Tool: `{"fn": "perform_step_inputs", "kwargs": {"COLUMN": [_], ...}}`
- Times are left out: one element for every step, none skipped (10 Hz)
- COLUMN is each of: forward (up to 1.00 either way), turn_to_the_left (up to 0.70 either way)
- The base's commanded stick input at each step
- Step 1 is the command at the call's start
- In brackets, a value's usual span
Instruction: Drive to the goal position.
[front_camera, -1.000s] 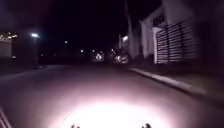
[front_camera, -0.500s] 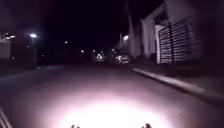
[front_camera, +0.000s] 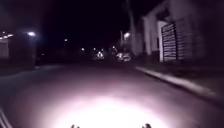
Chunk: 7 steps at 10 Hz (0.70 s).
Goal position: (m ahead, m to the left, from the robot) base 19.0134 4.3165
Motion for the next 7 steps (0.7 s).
{"fn": "perform_step_inputs", "kwargs": {"forward": [0.7,0.7,0.7,0.7,0.7,0.7,0.7], "turn_to_the_left": [0.0,0.0,0.0,0.0,0.0,0.0,0.0]}}
